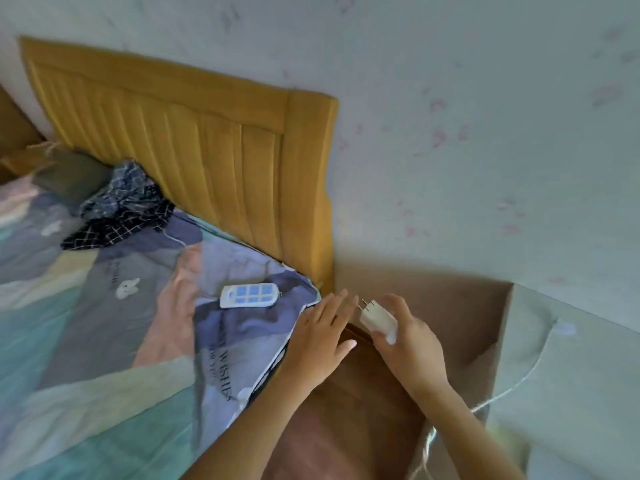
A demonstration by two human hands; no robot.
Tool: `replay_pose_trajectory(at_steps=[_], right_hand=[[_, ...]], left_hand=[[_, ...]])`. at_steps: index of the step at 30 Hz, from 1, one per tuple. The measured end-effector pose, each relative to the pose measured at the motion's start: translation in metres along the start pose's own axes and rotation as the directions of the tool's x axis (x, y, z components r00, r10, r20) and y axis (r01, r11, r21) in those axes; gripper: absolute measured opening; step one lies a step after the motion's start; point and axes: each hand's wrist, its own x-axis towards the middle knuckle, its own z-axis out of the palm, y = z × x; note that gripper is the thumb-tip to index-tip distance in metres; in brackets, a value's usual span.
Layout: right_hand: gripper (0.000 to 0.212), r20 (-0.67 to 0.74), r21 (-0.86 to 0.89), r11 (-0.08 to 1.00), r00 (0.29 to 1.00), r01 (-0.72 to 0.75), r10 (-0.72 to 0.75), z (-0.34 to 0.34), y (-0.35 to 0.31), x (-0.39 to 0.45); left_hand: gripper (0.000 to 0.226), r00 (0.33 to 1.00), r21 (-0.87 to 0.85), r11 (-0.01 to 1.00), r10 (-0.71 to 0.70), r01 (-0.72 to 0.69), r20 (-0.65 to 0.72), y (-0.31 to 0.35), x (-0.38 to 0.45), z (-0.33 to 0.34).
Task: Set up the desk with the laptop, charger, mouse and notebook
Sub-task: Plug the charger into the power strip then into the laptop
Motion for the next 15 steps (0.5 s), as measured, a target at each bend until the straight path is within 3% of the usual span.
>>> replay_pose_trajectory(at_steps=[6, 10, 15], right_hand=[[0.042, 0.074, -0.091, 0.987, 0.990, 0.129, -0.122, 0.077, -0.075, 0.028], [0.053, 0.154, -0.207, 0.959, 0.974, 0.194, -0.164, 0.149, -0.112, 0.061], [0.048, 0.302, -0.179, 0.982, 0.953, 0.057, 0.000, 0.256, -0.129, 0.114]], left_hand=[[0.081, 0.981, 0.024, 0.986, -0.166, 0.165, 0.095, -0.109, -0.045, -0.009], [0.083, 0.966, 0.056, 0.977, -0.211, 0.204, 0.153, -0.194, -0.060, 0.001], [0.078, 0.962, 0.061, 0.981, -0.195, 0.187, 0.191, -0.304, -0.055, 0.055]])
